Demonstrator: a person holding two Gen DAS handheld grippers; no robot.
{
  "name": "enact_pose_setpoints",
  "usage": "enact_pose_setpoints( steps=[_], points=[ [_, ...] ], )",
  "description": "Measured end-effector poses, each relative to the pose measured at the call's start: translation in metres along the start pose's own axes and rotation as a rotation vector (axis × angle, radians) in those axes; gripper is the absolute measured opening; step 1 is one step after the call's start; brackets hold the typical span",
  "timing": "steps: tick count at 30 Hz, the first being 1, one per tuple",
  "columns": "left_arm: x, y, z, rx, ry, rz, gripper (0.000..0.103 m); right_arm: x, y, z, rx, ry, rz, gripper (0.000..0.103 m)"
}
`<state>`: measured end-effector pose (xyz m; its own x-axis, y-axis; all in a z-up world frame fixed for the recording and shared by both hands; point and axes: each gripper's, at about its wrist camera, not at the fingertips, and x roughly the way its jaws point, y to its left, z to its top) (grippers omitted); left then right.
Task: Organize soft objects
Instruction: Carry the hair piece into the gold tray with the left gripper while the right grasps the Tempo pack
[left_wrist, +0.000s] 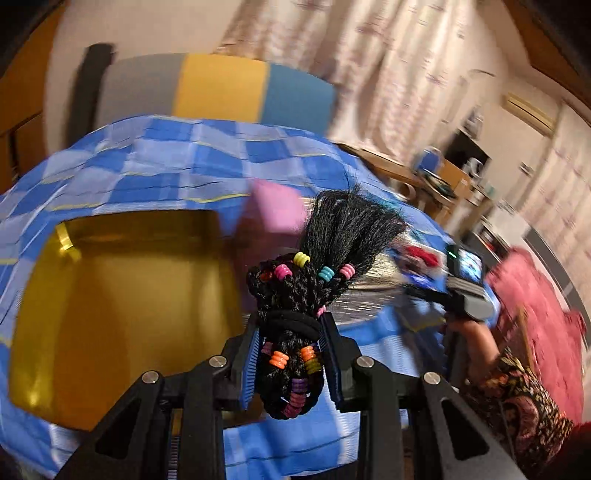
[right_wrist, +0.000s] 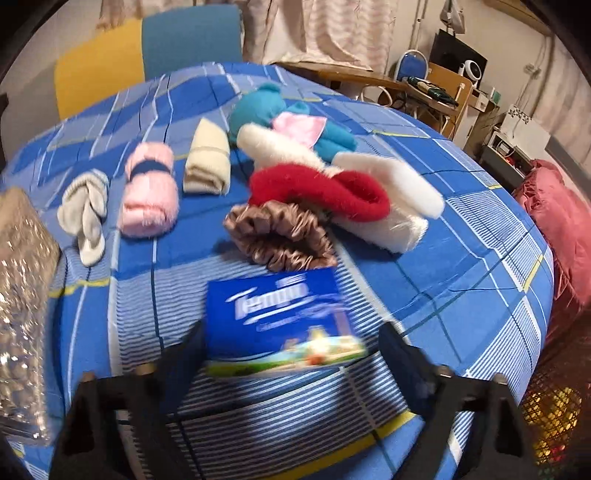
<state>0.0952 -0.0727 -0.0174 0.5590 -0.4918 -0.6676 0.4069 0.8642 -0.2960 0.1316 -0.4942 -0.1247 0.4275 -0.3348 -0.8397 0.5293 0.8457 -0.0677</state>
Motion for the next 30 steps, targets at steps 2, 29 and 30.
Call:
enact_pose_setpoints(
  steps=[2,29,30],
  points=[
    [-0.004,0.023,0.0,-0.048,-0.005,0.027,0.03,-0.002,0.001,-0.002,-0.003,-0.014,-0.009,0.076],
    [0.056,0.223,0.038,-0.406,0.068,0.311,0.037,-0.188,0.001,-0.045,0.074,-0.29,0.09,0.075],
    [0.054,0.225,0.038,-0.42,0.067,0.316,0.043,-0.192,0.003,-0.046,0.076,-0.293,0.098,0.075]
  ],
)
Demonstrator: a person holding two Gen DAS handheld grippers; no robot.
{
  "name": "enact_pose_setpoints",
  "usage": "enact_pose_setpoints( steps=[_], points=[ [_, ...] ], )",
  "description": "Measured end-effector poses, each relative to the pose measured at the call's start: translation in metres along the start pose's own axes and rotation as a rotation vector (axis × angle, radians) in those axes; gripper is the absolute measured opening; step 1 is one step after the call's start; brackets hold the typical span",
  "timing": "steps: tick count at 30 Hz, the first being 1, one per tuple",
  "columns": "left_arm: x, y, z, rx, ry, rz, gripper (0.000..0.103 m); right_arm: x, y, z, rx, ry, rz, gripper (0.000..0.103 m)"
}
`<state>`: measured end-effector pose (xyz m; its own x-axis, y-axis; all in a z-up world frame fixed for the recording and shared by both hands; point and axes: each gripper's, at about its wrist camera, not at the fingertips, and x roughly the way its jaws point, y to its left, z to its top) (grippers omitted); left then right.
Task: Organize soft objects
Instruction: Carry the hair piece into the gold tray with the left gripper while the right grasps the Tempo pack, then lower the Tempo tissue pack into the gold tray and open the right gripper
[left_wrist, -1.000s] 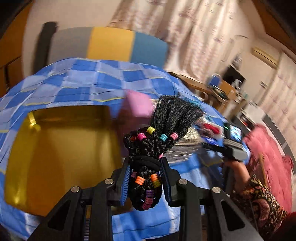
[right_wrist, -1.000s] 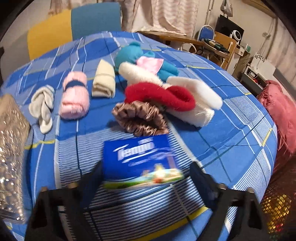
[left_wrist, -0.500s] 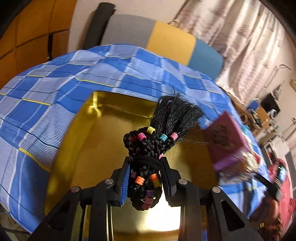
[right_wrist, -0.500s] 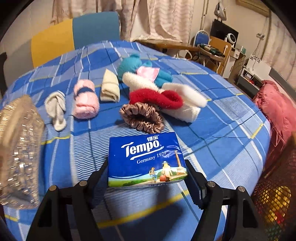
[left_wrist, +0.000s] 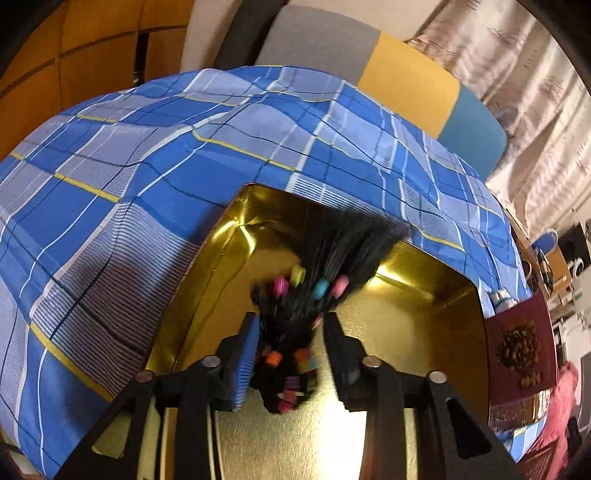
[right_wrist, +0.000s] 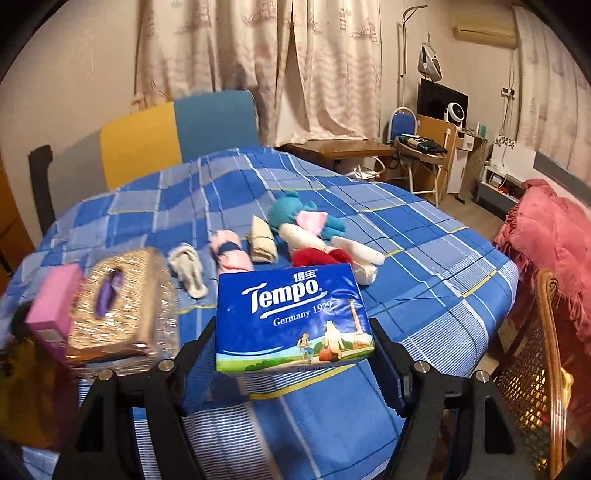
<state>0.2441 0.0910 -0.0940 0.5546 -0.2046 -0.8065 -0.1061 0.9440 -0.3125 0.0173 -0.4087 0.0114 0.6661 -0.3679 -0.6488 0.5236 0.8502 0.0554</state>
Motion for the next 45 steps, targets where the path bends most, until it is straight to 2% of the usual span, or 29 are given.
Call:
enact_pose_setpoints(
  steps=[5,7,9,12,17,23,27,35,42,45],
  points=[
    [-0.018,0.007,0.0,-0.029,-0.044,-0.002,0.045,-0.017,0.016,0.001,-0.014,-0.024,0.046,0.075],
    [-0.033,0.01,-0.001,-0.035,-0.078,-0.049,0.045,-0.025,0.026,0.002,-0.025,-0.033,0.083,0.075],
    [-0.052,0.013,-0.006,-0.052,-0.13,-0.07,0.045,-0.034,0.042,0.005,-0.051,-0.043,0.135,0.075],
    [-0.075,0.02,-0.017,-0.07,-0.185,-0.053,0.045,-0.046,0.073,0.009,-0.104,-0.059,0.225,0.075],
    [-0.096,0.033,-0.04,-0.092,-0.192,-0.007,0.045,-0.058,0.144,0.009,-0.232,-0.056,0.395,0.075],
    [-0.102,0.035,-0.055,-0.077,-0.161,-0.004,0.045,-0.038,0.243,-0.01,-0.393,0.078,0.57,0.075],
    [-0.106,0.036,-0.061,-0.064,-0.154,-0.01,0.045,-0.013,0.305,-0.034,-0.491,0.215,0.628,0.075],
    [-0.112,0.048,-0.067,-0.083,-0.14,0.004,0.045,0.041,0.382,-0.083,-0.638,0.365,0.607,0.075],
    [-0.115,0.064,-0.065,-0.128,-0.137,0.002,0.045,0.085,0.417,-0.092,-0.66,0.445,0.552,0.075],
    [-0.116,0.066,-0.064,-0.139,-0.142,-0.006,0.045,0.097,0.434,-0.089,-0.645,0.45,0.549,0.075]
  ],
)
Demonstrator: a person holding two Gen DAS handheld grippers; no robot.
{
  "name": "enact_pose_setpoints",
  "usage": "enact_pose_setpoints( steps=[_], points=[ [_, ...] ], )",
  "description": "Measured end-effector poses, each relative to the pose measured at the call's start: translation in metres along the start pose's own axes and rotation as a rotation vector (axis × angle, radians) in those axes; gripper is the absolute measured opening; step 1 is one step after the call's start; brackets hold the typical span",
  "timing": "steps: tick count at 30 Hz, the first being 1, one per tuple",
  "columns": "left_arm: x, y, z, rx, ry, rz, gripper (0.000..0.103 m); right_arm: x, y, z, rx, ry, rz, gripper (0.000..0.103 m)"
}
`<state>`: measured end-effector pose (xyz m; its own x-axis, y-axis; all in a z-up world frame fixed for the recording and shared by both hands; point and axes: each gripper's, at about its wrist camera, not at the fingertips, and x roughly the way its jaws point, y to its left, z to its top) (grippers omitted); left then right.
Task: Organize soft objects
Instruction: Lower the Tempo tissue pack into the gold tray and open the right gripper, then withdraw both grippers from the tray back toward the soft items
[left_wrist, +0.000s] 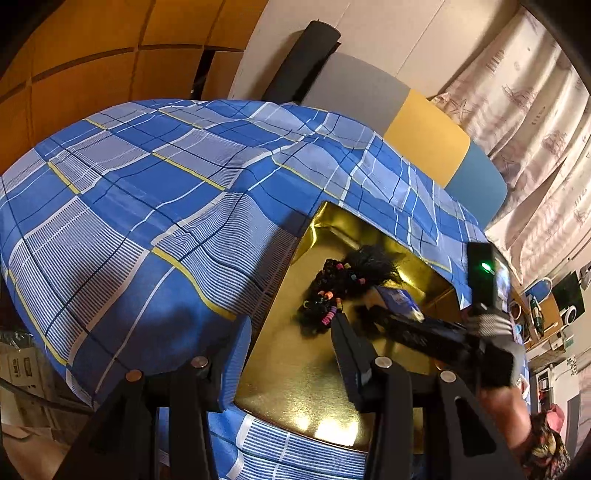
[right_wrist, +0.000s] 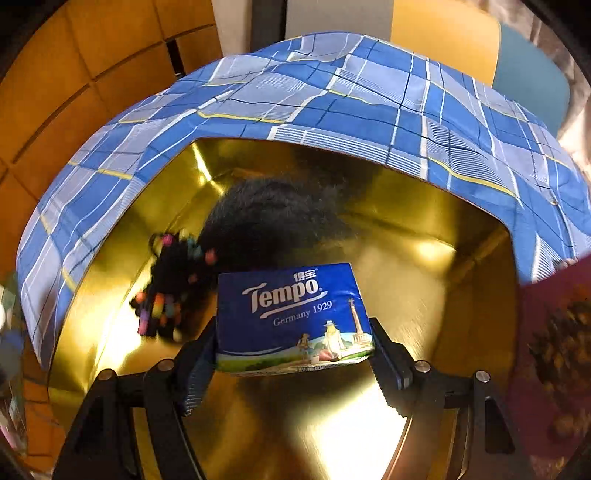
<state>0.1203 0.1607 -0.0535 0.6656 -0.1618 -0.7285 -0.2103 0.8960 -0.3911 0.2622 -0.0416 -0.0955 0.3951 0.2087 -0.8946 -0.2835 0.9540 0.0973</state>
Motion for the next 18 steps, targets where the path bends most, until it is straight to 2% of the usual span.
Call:
enact_pose_setpoints(
  steps=[5,7,9,11,18],
  points=[
    [0.002,0.001,-0.001,-0.002,0.01,0.003,0.045,0.009,0.017,0.022,-0.031,-0.066,-0.004,0.077],
    [0.004,0.0,-0.002,0.0,0.019,0.003,0.045,0.011,0.021,0.027,-0.061,-0.076,-0.046,0.08],
    [0.004,0.0,-0.003,0.002,0.018,0.002,0.045,0.01,0.024,0.028,-0.099,-0.082,-0.113,0.089],
    [0.005,-0.002,-0.004,0.005,0.022,0.0,0.045,0.003,0.021,0.026,-0.115,-0.088,-0.135,0.09],
    [0.009,-0.01,-0.012,0.027,0.039,-0.017,0.045,-0.044,0.003,0.003,-0.006,-0.151,-0.048,0.091]
  ],
)
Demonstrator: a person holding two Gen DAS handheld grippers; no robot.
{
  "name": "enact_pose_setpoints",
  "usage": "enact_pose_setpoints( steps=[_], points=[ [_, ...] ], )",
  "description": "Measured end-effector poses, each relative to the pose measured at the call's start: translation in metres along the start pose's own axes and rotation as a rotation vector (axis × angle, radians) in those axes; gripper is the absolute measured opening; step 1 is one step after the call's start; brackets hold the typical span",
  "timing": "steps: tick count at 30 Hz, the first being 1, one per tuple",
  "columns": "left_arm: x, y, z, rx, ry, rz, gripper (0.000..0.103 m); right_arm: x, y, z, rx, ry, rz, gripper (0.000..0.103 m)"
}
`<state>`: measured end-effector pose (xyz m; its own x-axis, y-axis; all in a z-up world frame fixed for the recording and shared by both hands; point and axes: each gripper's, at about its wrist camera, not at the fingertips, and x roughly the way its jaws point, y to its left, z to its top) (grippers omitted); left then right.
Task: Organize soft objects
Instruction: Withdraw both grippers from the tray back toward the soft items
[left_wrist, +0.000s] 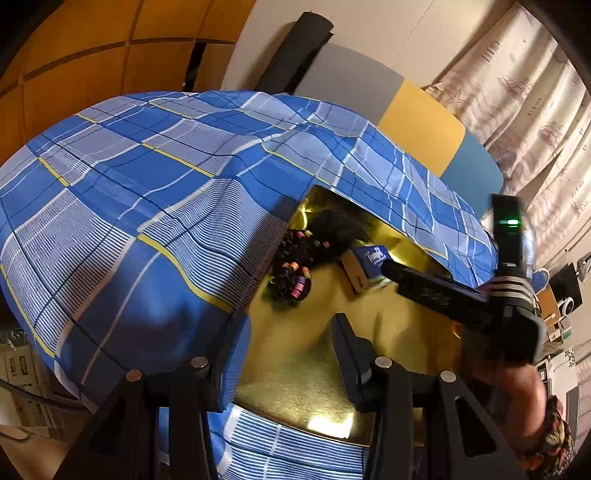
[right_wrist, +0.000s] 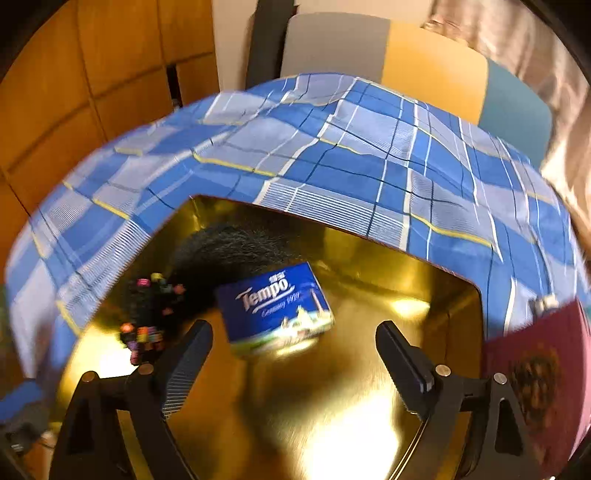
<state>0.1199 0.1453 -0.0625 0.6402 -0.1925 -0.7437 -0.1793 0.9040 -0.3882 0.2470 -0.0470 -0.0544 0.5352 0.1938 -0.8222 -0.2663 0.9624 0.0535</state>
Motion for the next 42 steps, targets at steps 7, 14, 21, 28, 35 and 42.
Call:
enact_pose_setpoints(
  steps=[7,14,21,28,35,42],
  points=[
    [-0.006,-0.02,-0.008,0.068,-0.015,-0.02,0.045,-0.07,-0.005,-0.027,0.029,-0.115,0.067,0.092],
    [-0.014,-0.047,-0.022,0.149,-0.028,-0.057,0.045,-0.146,-0.034,-0.059,0.055,-0.277,0.045,0.095],
    [-0.019,-0.077,-0.041,0.241,-0.021,-0.115,0.045,-0.199,-0.086,-0.099,0.141,-0.375,-0.076,0.098],
    [-0.011,-0.101,-0.066,0.316,0.038,-0.154,0.046,-0.208,-0.147,-0.143,0.304,-0.345,-0.155,0.099],
    [-0.007,-0.13,-0.094,0.402,0.086,-0.212,0.046,-0.183,-0.224,-0.21,0.526,-0.194,-0.243,0.099],
    [-0.006,-0.168,-0.117,0.509,0.108,-0.259,0.046,-0.17,-0.302,-0.278,0.831,-0.107,-0.264,0.099]
  ],
)
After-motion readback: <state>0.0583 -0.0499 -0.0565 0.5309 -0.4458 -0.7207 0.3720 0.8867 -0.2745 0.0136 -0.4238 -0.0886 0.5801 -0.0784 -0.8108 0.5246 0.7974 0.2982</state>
